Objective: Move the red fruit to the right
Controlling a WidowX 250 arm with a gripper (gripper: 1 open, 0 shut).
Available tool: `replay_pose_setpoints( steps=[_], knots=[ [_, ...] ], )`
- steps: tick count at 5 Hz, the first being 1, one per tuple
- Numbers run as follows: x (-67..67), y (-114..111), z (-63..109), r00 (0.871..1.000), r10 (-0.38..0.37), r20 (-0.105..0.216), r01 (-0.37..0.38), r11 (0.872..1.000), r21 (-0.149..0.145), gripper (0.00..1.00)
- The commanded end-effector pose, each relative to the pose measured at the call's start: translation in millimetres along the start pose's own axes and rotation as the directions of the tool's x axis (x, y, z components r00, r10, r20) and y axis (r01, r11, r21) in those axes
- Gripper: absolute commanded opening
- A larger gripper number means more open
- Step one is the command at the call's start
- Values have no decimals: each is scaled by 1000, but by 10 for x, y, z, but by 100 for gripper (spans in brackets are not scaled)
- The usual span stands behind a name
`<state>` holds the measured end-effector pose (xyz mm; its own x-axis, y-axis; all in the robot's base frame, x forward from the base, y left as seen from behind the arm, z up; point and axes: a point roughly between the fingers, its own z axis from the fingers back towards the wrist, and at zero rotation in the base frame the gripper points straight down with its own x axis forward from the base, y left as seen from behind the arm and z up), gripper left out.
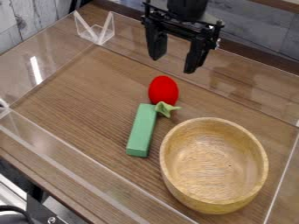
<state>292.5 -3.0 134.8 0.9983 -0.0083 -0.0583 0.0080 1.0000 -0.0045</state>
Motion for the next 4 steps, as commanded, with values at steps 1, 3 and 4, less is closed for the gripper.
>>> replay_pose_setpoints(
  steps=[1, 3, 4],
  knots=[
    [-68, 152, -56, 998, 55, -3, -55, 998, -5, 100],
    [-348, 896, 26, 982, 178, 68, -177, 984, -20, 100],
    [-380, 1394, 99, 967, 231, 108, -230, 973, -27, 100]
  ],
)
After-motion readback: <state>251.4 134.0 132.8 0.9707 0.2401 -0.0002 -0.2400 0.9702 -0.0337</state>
